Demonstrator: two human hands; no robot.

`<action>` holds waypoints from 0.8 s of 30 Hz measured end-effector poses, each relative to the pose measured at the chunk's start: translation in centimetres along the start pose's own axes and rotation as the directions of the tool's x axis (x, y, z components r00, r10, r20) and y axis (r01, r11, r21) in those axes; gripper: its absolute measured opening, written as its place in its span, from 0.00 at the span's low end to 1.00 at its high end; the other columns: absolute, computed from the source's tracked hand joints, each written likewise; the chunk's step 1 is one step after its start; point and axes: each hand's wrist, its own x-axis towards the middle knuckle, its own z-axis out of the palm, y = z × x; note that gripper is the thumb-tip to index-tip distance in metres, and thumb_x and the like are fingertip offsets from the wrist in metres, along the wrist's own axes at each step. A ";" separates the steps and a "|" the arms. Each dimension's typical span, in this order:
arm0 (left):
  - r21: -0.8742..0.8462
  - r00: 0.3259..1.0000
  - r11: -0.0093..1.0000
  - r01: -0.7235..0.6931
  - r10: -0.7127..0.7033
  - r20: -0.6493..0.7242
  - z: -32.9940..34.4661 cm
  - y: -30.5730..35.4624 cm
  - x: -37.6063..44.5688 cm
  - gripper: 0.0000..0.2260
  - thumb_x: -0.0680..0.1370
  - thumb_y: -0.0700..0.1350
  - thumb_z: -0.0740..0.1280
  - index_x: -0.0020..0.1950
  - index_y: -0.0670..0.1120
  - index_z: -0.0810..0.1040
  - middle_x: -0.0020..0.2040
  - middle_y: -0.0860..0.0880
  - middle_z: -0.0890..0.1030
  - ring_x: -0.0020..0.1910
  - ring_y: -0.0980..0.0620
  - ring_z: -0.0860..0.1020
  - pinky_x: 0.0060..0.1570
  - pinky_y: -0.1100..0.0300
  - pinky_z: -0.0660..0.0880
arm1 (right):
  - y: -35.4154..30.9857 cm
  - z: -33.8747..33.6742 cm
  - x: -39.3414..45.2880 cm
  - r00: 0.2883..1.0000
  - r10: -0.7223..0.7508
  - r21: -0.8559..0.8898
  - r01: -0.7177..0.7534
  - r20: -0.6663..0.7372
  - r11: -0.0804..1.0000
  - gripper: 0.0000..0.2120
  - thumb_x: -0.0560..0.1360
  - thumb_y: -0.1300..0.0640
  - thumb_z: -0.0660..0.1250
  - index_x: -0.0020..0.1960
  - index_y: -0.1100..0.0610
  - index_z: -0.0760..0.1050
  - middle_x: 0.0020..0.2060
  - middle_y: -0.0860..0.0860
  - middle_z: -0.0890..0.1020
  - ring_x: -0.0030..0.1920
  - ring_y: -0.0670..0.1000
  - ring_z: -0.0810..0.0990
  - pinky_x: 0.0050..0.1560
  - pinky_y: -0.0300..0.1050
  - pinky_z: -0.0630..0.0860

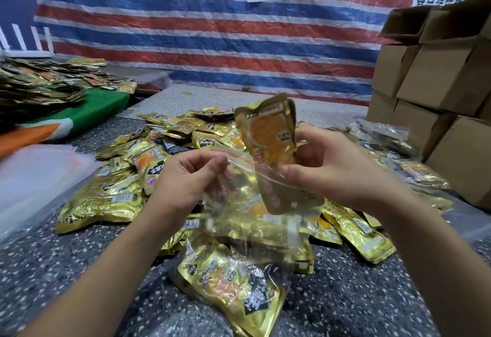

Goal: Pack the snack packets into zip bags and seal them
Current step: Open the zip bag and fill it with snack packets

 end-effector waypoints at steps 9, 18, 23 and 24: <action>0.085 0.998 0.994 -0.062 0.061 0.017 0.8 0.1 -0.6 0.11 0.75 0.50 0.67 0.40 0.48 0.87 0.31 0.46 0.83 0.25 0.54 0.78 0.24 0.65 0.74 | 0.3 0.7 0.5 0.993 0.042 -0.253 -0.013 0.112 0.967 0.11 0.77 0.51 0.71 0.58 0.50 0.78 0.50 0.47 0.84 0.52 0.49 0.83 0.54 0.57 0.80; 0.081 0.992 0.988 -0.129 0.130 0.000 1.3 0.1 -0.9 0.13 0.78 0.46 0.65 0.40 0.42 0.84 0.31 0.44 0.83 0.24 0.53 0.77 0.24 0.66 0.72 | 0.2 1.1 0.3 0.997 -0.001 -0.294 0.024 0.079 0.956 0.11 0.80 0.48 0.65 0.47 0.56 0.78 0.38 0.58 0.83 0.39 0.61 0.81 0.40 0.61 0.79; 0.068 0.993 0.990 -0.120 0.121 -0.013 1.6 0.2 -0.9 0.13 0.77 0.47 0.65 0.40 0.43 0.85 0.31 0.45 0.83 0.24 0.52 0.76 0.24 0.65 0.72 | 0.1 1.4 0.9 0.999 0.014 -0.365 0.003 0.044 0.931 0.13 0.79 0.43 0.64 0.46 0.51 0.78 0.35 0.49 0.83 0.34 0.48 0.81 0.35 0.52 0.77; 0.064 0.993 0.991 -0.118 0.119 -0.016 1.6 0.2 -0.9 0.12 0.77 0.48 0.65 0.40 0.44 0.86 0.31 0.44 0.83 0.24 0.51 0.76 0.24 0.65 0.72 | 0.0 1.6 1.0 1.000 0.007 -0.363 -0.001 0.017 0.932 0.15 0.78 0.39 0.62 0.47 0.50 0.78 0.36 0.47 0.83 0.34 0.45 0.81 0.34 0.49 0.77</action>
